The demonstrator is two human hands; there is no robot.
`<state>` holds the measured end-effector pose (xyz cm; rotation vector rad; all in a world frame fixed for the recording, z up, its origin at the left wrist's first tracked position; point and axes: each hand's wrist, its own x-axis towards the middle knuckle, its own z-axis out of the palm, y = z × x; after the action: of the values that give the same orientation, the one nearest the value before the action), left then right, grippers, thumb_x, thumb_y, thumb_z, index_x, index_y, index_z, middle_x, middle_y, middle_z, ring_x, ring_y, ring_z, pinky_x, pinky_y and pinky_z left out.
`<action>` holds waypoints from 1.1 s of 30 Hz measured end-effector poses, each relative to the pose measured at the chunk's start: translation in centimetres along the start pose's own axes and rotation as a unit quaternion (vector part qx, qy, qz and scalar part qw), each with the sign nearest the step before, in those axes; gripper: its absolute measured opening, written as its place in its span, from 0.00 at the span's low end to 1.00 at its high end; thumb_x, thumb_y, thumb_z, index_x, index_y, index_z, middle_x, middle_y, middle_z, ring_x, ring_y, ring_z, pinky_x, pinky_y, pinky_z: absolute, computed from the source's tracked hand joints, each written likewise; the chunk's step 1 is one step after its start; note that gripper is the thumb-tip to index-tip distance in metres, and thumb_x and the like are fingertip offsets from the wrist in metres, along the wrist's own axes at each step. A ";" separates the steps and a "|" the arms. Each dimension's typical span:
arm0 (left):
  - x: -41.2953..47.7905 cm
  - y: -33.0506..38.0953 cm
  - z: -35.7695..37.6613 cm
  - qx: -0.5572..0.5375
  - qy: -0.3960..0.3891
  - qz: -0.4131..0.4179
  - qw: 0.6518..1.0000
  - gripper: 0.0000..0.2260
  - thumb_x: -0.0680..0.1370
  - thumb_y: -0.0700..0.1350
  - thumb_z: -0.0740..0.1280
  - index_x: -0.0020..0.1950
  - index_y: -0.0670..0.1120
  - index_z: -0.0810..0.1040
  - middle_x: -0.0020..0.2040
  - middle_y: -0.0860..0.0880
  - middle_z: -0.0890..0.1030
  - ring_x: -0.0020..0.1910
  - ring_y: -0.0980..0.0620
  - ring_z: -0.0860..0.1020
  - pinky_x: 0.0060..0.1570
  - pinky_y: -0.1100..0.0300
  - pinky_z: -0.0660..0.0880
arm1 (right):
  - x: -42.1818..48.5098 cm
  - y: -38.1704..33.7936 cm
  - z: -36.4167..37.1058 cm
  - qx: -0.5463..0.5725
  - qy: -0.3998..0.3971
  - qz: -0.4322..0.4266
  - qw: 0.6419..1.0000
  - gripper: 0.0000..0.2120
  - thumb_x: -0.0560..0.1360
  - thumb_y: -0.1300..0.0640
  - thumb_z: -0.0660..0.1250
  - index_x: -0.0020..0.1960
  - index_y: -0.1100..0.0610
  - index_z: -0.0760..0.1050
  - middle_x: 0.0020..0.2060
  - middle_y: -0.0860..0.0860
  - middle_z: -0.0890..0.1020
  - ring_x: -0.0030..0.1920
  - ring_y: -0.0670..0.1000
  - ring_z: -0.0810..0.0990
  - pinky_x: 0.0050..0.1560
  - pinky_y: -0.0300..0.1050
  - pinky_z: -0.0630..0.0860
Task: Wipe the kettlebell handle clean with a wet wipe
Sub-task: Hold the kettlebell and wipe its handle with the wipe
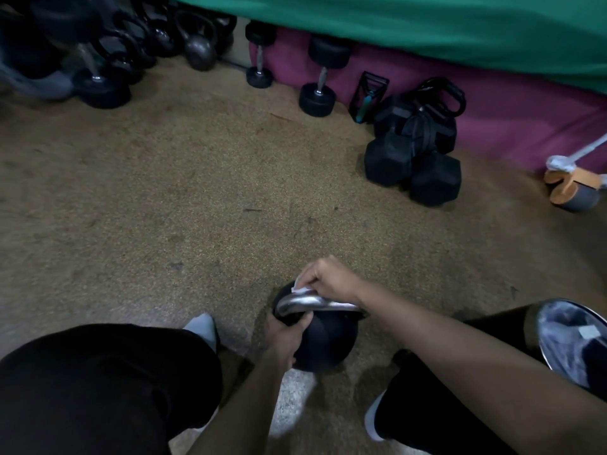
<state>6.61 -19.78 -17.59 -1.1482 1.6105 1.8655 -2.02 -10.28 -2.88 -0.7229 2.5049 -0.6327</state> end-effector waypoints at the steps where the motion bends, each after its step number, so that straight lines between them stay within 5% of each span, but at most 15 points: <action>1: -0.1 0.0 -0.1 -0.003 0.000 -0.001 1.000 0.40 0.66 0.55 0.81 0.74 0.54 0.67 0.72 0.49 0.73 0.68 0.41 0.73 0.54 0.38 0.78 | -0.1 0.3 -0.1 0.005 0.002 0.013 1.000 0.10 0.71 0.68 0.68 0.47 0.59 0.85 0.47 0.52 0.85 0.50 0.49 0.82 0.57 0.39 0.74; 4: -0.3 0.2 -0.2 0.003 0.000 0.000 1.000 0.42 0.64 0.56 0.82 0.74 0.54 0.67 0.72 0.49 0.73 0.67 0.40 0.74 0.49 0.39 0.80 | -0.7 0.5 -0.5 0.012 0.003 0.021 1.000 0.10 0.71 0.68 0.68 0.47 0.58 0.85 0.48 0.52 0.85 0.50 0.47 0.82 0.56 0.36 0.74; 8: -0.2 0.1 -0.1 0.002 -0.003 -0.005 1.000 0.41 0.66 0.56 0.81 0.74 0.55 0.66 0.72 0.50 0.73 0.66 0.41 0.74 0.32 0.52 0.76 | -0.4 -0.9 -0.6 0.007 -0.020 -0.003 1.000 0.09 0.72 0.68 0.67 0.47 0.59 0.84 0.49 0.53 0.84 0.51 0.48 0.81 0.52 0.28 0.68; 12: 0.2 -0.3 0.0 -0.008 -0.006 0.011 1.000 0.41 0.62 0.58 0.82 0.72 0.56 0.68 0.70 0.50 0.75 0.64 0.42 0.75 0.39 0.47 0.79 | 0.7 -0.8 -0.6 0.009 -0.051 0.047 0.998 0.10 0.73 0.67 0.66 0.50 0.59 0.84 0.51 0.52 0.84 0.54 0.47 0.80 0.50 0.25 0.67; 16: 0.7 -0.5 -0.1 0.005 -0.011 0.023 1.000 0.49 0.52 0.65 0.80 0.71 0.57 0.69 0.68 0.50 0.76 0.64 0.42 0.76 0.50 0.35 0.79 | 0.4 0.3 -0.7 0.006 -0.069 0.085 0.994 0.13 0.72 0.67 0.65 0.48 0.55 0.84 0.45 0.50 0.86 0.49 0.45 0.82 0.57 0.41 0.75; 23: 0.6 -0.4 -0.1 0.000 -0.013 -0.009 1.000 0.41 0.65 0.56 0.82 0.73 0.56 0.67 0.70 0.50 0.74 0.66 0.39 0.74 0.38 0.45 0.79 | 0.7 -0.9 -1.3 0.024 -0.077 0.102 0.992 0.10 0.72 0.63 0.67 0.49 0.53 0.84 0.47 0.48 0.85 0.49 0.44 0.81 0.51 0.36 0.74; 29: 0.8 -0.7 -0.2 0.002 -0.012 0.004 1.000 0.50 0.51 0.65 0.79 0.71 0.57 0.69 0.68 0.50 0.77 0.64 0.41 0.76 0.38 0.40 0.80 | 1.5 -0.8 -0.9 -0.018 -0.123 0.168 0.978 0.11 0.73 0.64 0.65 0.45 0.54 0.84 0.44 0.50 0.85 0.45 0.48 0.81 0.45 0.41 0.76; 33: 1.3 -0.9 -0.1 0.008 -0.017 0.000 1.000 0.49 0.50 0.66 0.80 0.70 0.58 0.71 0.67 0.49 0.77 0.62 0.40 0.77 0.34 0.41 0.80 | 1.4 -0.9 -1.4 0.019 -0.119 0.173 0.978 0.08 0.73 0.62 0.67 0.47 0.54 0.84 0.46 0.50 0.85 0.47 0.48 0.81 0.47 0.41 0.77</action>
<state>6.63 -19.95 -19.20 -1.1044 1.6044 1.8598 -3.49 -11.35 -1.75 -0.3121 2.3116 -0.4376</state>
